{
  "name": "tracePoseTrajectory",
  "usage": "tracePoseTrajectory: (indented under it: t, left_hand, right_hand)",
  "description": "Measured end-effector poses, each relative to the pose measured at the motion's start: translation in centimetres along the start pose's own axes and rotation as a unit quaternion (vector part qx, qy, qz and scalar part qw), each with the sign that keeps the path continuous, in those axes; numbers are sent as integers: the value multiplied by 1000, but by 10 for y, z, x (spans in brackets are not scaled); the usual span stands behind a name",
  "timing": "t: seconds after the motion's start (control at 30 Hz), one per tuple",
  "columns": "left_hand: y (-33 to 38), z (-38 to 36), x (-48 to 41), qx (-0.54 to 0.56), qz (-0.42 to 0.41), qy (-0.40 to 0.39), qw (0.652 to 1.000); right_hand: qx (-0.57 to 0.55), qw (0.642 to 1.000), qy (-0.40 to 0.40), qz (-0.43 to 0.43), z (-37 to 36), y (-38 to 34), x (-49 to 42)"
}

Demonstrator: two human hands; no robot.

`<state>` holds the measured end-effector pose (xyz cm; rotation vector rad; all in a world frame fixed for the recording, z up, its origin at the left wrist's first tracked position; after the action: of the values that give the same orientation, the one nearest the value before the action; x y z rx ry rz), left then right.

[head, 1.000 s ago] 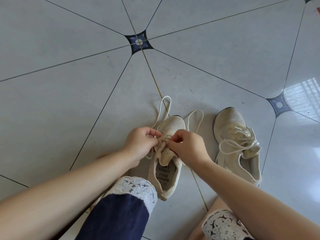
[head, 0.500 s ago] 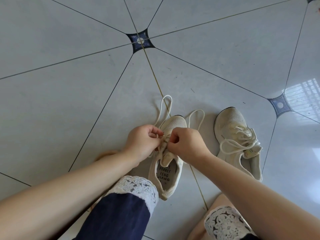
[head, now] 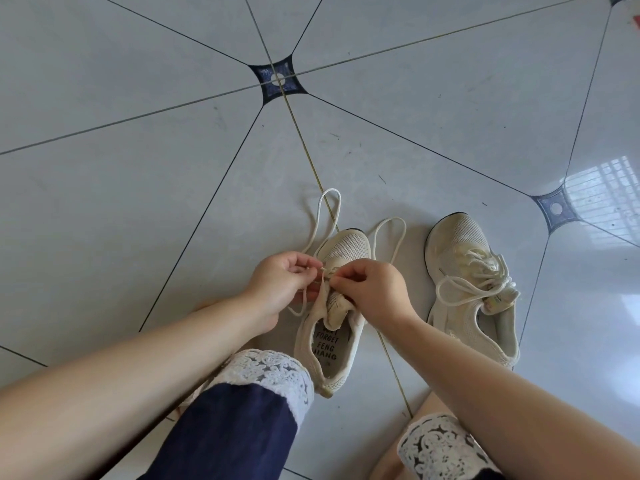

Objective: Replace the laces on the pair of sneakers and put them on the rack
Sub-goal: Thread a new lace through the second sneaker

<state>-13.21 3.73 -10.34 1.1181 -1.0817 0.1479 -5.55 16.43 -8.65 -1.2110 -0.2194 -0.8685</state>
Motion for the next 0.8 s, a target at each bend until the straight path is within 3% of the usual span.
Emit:
tracePoseTrajectory:
  t: [0.13, 0.33, 0.4, 0.57, 0.63, 0.73, 0.8]
  left_hand:
    - [-4, -3, -3, 39, 33, 1, 999]
    - [-4, -2, -8, -1, 27, 47, 999]
    - [-3, -2, -8, -18, 4, 70, 997]
    - [16, 4, -3, -130, -126, 164, 970]
    - [21, 13, -3, -68, -123, 207, 968]
    - [32, 32, -12, 120, -75, 229, 963]
    - [47, 57, -18, 170, -75, 251, 950]
  right_hand:
    - [27, 1000, -5, 2, -2, 1, -2]
    - [23, 1000, 0, 18, 0, 1, 0]
    - [24, 999, -8, 24, -2, -1, 2]
    - [167, 983, -29, 67, -12, -18, 2]
    - [186, 980, -23, 72, -12, -22, 1]
    - [189, 979, -25, 66, -10, -21, 2]
    - [192, 979, -21, 61, -8, -18, 3]
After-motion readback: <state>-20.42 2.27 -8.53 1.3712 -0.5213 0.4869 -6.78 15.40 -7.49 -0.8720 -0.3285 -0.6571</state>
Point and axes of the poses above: each hand's wrist, its own x-axis away from the middle knuckle, its own z-axis out of the back of the hand, y = z × x, the point moved 5 cm from there along -x, towards the middle knuckle, and after that the axes turned 6 degrees about -x, right-handed, at the moved point
